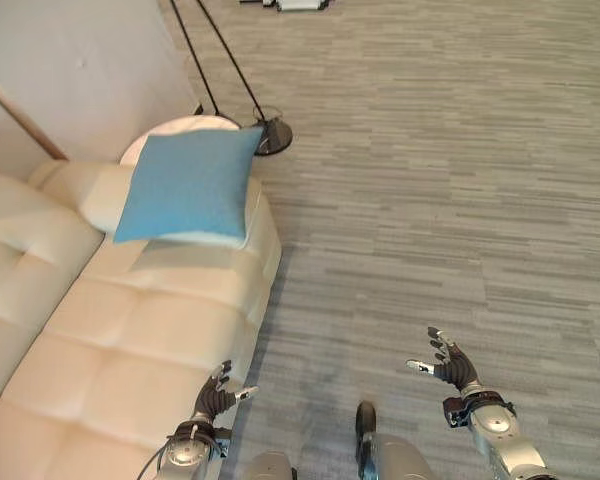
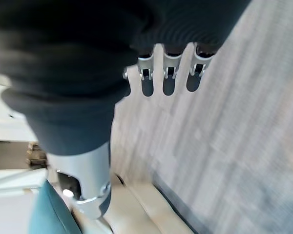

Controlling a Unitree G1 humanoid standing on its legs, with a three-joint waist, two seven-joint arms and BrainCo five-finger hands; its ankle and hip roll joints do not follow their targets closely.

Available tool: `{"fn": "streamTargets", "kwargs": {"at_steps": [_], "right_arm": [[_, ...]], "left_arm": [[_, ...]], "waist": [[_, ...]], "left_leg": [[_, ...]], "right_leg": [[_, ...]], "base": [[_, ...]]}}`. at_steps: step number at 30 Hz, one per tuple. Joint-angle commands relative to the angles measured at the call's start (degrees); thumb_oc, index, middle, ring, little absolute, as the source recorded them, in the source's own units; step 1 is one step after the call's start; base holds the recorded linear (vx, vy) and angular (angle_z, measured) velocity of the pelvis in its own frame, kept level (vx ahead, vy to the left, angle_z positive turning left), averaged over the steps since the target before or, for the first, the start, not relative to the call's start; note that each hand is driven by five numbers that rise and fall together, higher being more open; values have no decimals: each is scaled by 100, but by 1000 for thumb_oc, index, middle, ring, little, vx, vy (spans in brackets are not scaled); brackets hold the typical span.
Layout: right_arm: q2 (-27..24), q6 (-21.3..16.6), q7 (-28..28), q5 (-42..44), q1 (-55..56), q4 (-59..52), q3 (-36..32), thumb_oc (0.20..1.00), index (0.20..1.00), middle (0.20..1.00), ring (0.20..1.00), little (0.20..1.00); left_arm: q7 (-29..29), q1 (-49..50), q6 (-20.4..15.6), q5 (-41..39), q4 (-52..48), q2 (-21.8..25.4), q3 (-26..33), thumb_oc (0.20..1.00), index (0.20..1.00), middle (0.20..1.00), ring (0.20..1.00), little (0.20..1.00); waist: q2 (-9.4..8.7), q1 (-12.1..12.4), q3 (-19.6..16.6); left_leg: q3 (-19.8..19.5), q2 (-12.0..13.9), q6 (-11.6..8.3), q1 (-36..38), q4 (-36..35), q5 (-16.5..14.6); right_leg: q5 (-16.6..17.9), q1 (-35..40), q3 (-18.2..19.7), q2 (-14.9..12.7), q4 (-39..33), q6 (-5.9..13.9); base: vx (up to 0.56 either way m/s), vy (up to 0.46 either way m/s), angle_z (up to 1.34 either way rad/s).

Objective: Pick up all the scattered cushions and arrange them neatly on the sofa.

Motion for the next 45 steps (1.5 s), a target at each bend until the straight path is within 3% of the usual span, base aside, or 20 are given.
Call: {"fn": "streamTargets", "kwargs": {"at_steps": [1,2,5,12,15,19,20,21,22,23,26,28,31,32,33,34,37,38,41,45], "right_arm": [[-140,-227,-147,70,151,-363,-208,1000,1000,1000,1000,1000],[-140,-228,-147,70,151,-363,-208,1000,1000,1000,1000,1000],[-105,-217,-194,15,169,-145,-199,1000,1000,1000,1000,1000],[-15,-100,-20,-110,242,-112,-157,1000,1000,1000,1000,1000],[67,-86,144,-263,341,-135,-118,1000,1000,1000,1000,1000],[89,-138,148,-293,171,-161,50,1000,1000,1000,1000,1000],[91,-151,153,-291,122,-170,92,1000,1000,1000,1000,1000],[81,-174,198,-267,154,-286,110,1000,1000,1000,1000,1000],[79,-173,198,-267,154,-287,111,1000,1000,1000,1000,1000],[52,-188,211,-233,182,-316,122,1000,1000,1000,1000,1000],[22,-166,196,-225,195,-319,120,1000,1000,1000,1000,1000],[-69,-121,138,-307,305,-248,74,1000,1000,1000,1000,1000],[-46,-158,216,-202,379,-153,6,1000,1000,1000,1000,1000],[-39,-176,221,-134,346,-56,-48,1000,1000,1000,1000,1000],[-38,-177,222,-133,343,-54,-47,1000,1000,1000,1000,1000],[-62,-250,180,-15,304,-85,-88,1000,1000,1000,1000,1000],[-89,-247,167,30,268,-73,-75,1000,1000,1000,1000,1000],[-101,-226,179,20,257,-22,-67,1000,1000,1000,1000,1000],[-127,-226,180,-15,275,-7,-78,1000,1000,1000,1000,1000],[-124,-191,175,-118,365,-75,-117,1000,1000,1000,1000,1000]], "left_arm": [[41,-116,-193,-63,-387,128,49,1000,1000,1000,1000,1000],[41,-116,-192,-62,-389,128,49,1000,1000,1000,1000,1000],[37,-67,-172,-18,-546,131,76,1000,1000,1000,1000,1000],[-8,188,-61,5,-570,213,304,1000,1000,1000,1000,1000],[-48,216,-13,185,-397,335,309,1000,1000,1000,1000,1000],[27,169,-38,50,-352,438,392,1000,1000,1000,1000,1000],[41,188,-48,2,-349,443,413,1000,1000,1000,1000,1000],[24,246,-66,-65,-323,416,429,1000,1000,1000,1000,1000],[23,246,-66,-65,-323,414,430,1000,1000,1000,1000,1000],[-17,299,-91,-93,-284,373,402,1000,1000,1000,1000,1000],[-41,304,-110,-127,-260,321,372,1000,1000,1000,1000,1000],[-33,257,-95,-23,-194,219,286,1000,1000,1000,1000,1000],[-156,271,-164,-56,-137,168,204,1000,1000,1000,1000,1000],[-159,217,-170,-112,49,93,139,1000,1000,1000,1000,1000],[-159,214,-170,-112,50,94,140,1000,1000,1000,1000,1000],[-174,188,-187,-294,68,84,125,1000,1000,1000,1000,1000],[-178,196,-179,-372,151,77,176,1000,1000,1000,1000,1000],[-184,204,-173,-415,237,84,246,1000,1000,1000,1000,1000],[-180,212,-167,-388,291,96,260,1000,1000,1000,1000,1000],[-194,248,-158,-345,262,135,341,1000,1000,1000,1000,1000]], "waist": [[-19,22,45],[-30,19,37],[43,237,-66],[-181,510,-324],[-532,544,-393],[-429,534,-222],[-329,506,-177],[-178,376,-108],[-174,369,-116],[-83,239,-18],[-69,123,42],[-110,-60,121],[-141,-41,73],[-71,-52,40],[-78,-69,27],[-80,-91,58],[-123,-93,34],[-124,-67,-20],[-108,-49,-89],[-99,40,-148]], "left_leg": [[447,-197,84,-530,-1898,699],[451,-215,87,-520,-1943,731],[574,-315,-53,-890,-3878,1434],[1059,-162,62,-1195,-3854,1734],[958,-496,382,-1106,-3131,1534],[669,-582,649,-605,-3050,1039],[530,-621,710,-321,-3150,918],[190,-723,740,183,-3330,767],[184,-719,738,174,-3336,776],[-155,-838,705,602,-3462,659],[-514,-976,627,931,-3561,538],[-1312,-1230,538,1316,-3499,352],[-1626,-1358,431,1268,-3334,328],[-1840,-1284,138,1171,-3098,524],[-1854,-1294,138,1151,-3105,543],[-1515,-1142,-68,767,-2486,677],[-811,-829,-29,458,-2157,593],[-134,-474,101,375,-2331,415],[162,-389,115,298,-2713,451],[808,-163,-57,-129,-3394,1133]], "right_leg": [[-613,876,-192,-326,-271,820],[-603,870,-194,-339,-280,822],[-925,1515,-141,-36,-426,903],[-1268,2294,196,-106,-9,1051],[476,1802,214,-510,1619,1605],[1222,941,197,-777,2824,1559],[1065,614,134,-806,2960,1416],[388,-5,62,-623,2874,1207],[393,-12,54,-620,2871,1202],[-106,-377,13,-414,2358,1144],[-242,-479,18,-301,1377,1128],[-111,-635,935,226,494,1280],[-122,-326,979,88,314,1197],[-143,-224,744,37,290,1145],[-129,-237,732,24,277,1148],[-262,-15,426,-119,210,1068],[-411,205,154,-246,189,969],[-597,409,-161,-323,167,909],[-678,532,-380,-372,153,922],[-853,1013,-686,-335,41,962]], "base": [[507,-13,11],[356,18,13],[605,62,3],[669,189,-15],[628,265,-22],[466,208,45],[739,261,71],[569,192,57],[743,132,81],[379,28,89],[458,-7,107],[591,-128,130],[382,-145,225],[190,-139,161],[348,-230,196],[214,-122,196],[170,-92,153],[174,-91,64],[202,-14,62],[233,25,66]]}}
